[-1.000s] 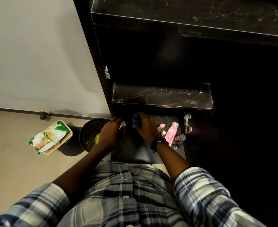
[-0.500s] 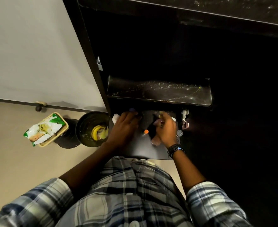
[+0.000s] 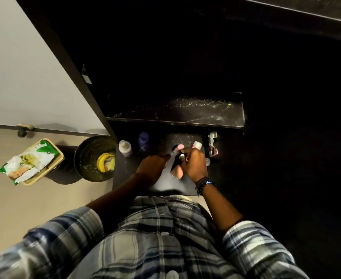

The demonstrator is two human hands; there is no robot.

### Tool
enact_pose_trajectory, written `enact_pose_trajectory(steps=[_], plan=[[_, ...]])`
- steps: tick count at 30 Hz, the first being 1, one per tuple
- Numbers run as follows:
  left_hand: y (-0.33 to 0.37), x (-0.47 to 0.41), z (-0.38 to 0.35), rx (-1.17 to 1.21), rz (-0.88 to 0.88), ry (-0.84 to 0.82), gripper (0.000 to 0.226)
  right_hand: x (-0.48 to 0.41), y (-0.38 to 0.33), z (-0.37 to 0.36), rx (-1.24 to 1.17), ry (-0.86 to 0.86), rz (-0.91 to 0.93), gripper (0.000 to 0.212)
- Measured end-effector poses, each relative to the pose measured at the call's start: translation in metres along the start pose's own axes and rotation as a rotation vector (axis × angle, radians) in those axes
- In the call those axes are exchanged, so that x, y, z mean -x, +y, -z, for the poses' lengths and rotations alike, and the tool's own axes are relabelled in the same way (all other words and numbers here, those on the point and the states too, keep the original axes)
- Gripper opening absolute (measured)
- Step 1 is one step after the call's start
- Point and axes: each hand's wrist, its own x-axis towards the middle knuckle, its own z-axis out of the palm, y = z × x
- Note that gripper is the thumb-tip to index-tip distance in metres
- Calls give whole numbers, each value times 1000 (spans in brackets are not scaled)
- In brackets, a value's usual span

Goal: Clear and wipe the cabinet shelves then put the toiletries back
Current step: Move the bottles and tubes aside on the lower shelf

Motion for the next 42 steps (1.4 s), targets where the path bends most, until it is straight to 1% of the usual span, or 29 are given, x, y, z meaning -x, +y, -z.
enact_pose_trajectory(steps=[2,5,7,9,10,12,14,15,16,17,19,24,29,33,36,37,42], plan=[[-2,-3,-2,-77,-27,-2,38,-2,0,-1,3,-37,-16,29],[-7,-1,-5,-93,-57,18,36,-1,-4,-1,-23,-51,-64,31],[-13,4,-5,-53,-45,37,37,-1,-9,0,-100,-55,-92,30],[-21,11,-4,20,-18,68,36,0,-19,2,-103,-36,-111,23],[-25,16,-2,59,-1,94,33,0,-24,2,-91,0,-123,24],[-33,29,3,112,42,146,25,0,-31,1,-50,-10,-121,35],[-41,43,4,146,104,174,23,4,-36,-2,98,-101,-87,28],[-46,50,5,166,141,177,25,6,-41,-3,149,-97,-66,20],[-51,55,5,182,169,177,25,10,-47,-4,122,-97,-68,10],[-57,61,5,194,183,180,26,13,-51,-5,119,-104,-44,6],[-67,69,5,204,188,195,26,15,-55,-12,146,-122,8,9],[-81,81,5,236,209,226,26,17,-64,-30,340,-264,185,22],[-85,81,6,245,229,277,23,13,-68,-50,647,-277,339,24],[-88,78,7,227,278,310,19,5,-64,-64,742,-315,442,25],[-87,76,10,219,303,315,21,-5,-60,-70,751,-345,477,24],[-87,75,11,215,314,313,21,-6,-60,-71,721,-349,475,24],[-83,74,16,240,332,323,18,-7,-75,-71,446,-323,415,27]])
